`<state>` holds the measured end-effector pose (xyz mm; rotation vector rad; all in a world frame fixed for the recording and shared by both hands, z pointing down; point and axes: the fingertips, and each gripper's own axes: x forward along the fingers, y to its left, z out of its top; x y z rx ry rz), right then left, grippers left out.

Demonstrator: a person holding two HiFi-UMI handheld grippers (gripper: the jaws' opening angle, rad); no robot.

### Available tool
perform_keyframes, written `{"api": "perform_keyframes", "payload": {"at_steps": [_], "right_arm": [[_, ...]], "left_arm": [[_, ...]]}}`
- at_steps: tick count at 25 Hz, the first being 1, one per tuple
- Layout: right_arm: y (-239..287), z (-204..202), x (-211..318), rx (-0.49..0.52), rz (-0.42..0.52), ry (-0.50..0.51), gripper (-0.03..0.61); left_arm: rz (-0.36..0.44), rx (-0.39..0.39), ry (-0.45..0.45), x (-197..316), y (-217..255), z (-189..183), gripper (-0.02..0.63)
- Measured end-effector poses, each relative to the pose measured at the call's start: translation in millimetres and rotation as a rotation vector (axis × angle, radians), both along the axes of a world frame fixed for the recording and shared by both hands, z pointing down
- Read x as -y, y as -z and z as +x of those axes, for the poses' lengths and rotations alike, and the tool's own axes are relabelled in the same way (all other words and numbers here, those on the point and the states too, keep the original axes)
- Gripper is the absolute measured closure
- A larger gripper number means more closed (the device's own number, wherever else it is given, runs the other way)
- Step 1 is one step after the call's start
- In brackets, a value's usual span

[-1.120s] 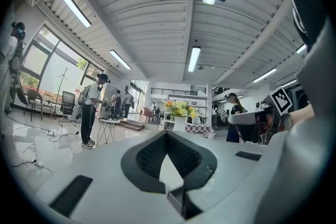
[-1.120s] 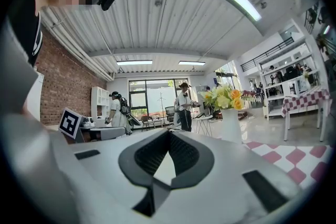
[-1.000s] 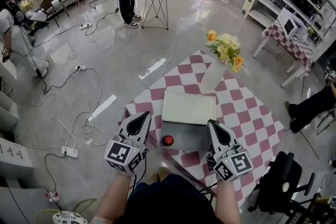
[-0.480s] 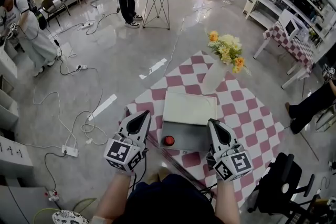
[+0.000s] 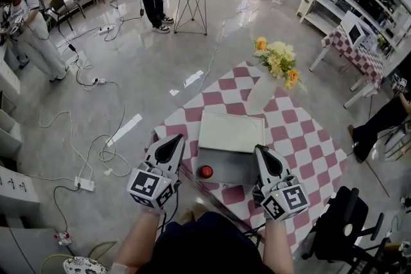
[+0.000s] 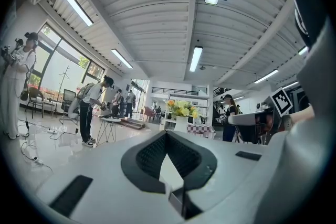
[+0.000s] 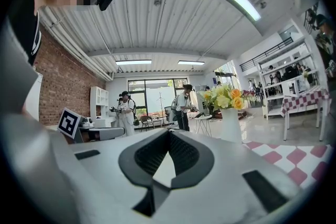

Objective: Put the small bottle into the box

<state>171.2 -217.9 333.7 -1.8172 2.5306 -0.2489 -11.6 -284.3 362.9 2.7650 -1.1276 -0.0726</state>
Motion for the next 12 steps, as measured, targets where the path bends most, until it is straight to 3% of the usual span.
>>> {"api": "perform_keyframes", "payload": {"at_steps": [12], "right_arm": [[-5.0,-3.1,3.4,0.014,-0.011,0.014,0.575]], "left_arm": [[-0.009,0.006,0.001,0.9,-3.2,-2.1,0.612]]}}
